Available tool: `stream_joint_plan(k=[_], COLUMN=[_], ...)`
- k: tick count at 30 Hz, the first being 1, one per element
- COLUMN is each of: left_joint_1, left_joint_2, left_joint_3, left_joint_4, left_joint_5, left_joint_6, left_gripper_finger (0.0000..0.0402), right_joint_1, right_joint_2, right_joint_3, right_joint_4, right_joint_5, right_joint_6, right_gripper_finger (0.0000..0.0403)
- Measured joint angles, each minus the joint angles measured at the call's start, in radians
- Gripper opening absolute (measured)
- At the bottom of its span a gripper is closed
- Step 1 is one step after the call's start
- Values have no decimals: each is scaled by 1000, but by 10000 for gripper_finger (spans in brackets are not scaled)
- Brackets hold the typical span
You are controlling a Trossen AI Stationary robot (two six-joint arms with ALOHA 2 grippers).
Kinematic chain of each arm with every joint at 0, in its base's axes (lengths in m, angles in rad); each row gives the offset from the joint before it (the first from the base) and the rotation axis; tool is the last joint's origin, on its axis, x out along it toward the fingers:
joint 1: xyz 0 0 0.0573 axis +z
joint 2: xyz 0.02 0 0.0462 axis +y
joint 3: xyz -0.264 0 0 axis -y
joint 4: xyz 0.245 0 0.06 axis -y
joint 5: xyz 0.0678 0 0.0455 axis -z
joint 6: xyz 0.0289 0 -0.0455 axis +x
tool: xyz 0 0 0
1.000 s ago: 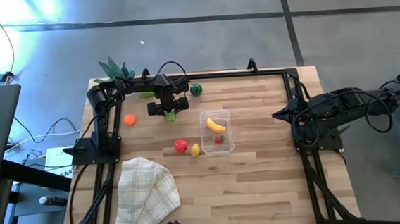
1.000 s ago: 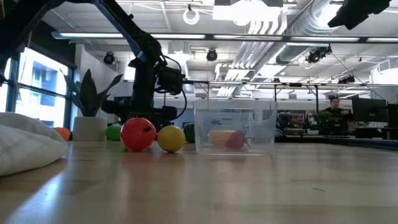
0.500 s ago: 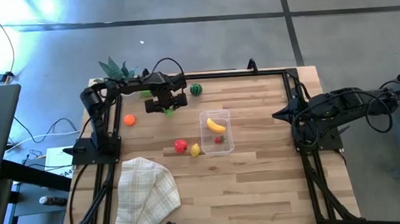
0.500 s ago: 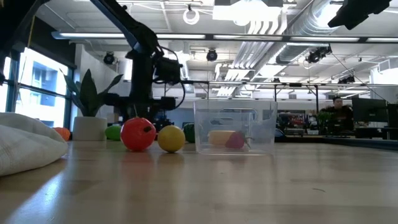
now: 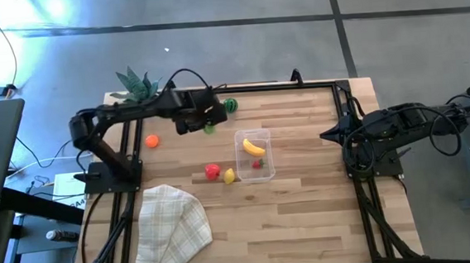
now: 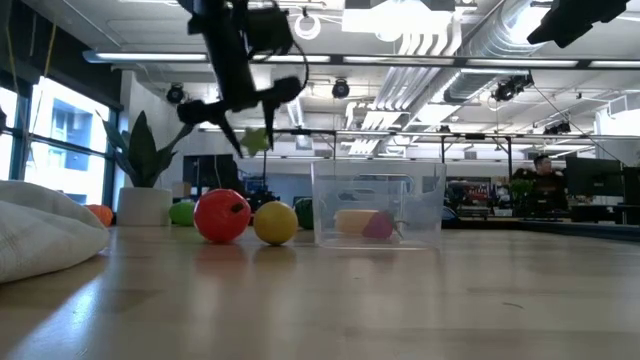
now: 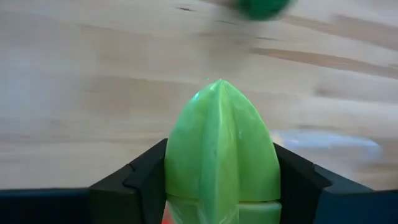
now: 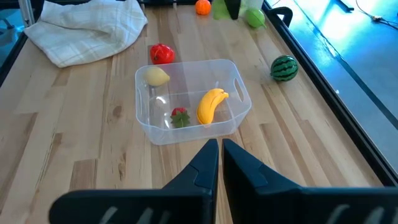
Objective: Pick and placing Produce into tupperware
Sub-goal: Put the star fruit into the transparent bin
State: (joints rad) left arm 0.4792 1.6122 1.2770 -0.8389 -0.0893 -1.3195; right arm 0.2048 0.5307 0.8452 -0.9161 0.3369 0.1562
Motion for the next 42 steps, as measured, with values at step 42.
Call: stream_joint_plan(k=[42], left_joint_1=[-323], left_joint_2=[626], left_joint_3=[762], left_joint_4=[-303], left_joint_5=[37], left_joint_6=[-21], left_gripper_finger=[202], right_joint_1=[0], right_joint_2=[0], right_joint_3=[0], right_joint_4=[0], right_joint_5=[0], right_joint_6=[0], right_gripper_finger=[11])
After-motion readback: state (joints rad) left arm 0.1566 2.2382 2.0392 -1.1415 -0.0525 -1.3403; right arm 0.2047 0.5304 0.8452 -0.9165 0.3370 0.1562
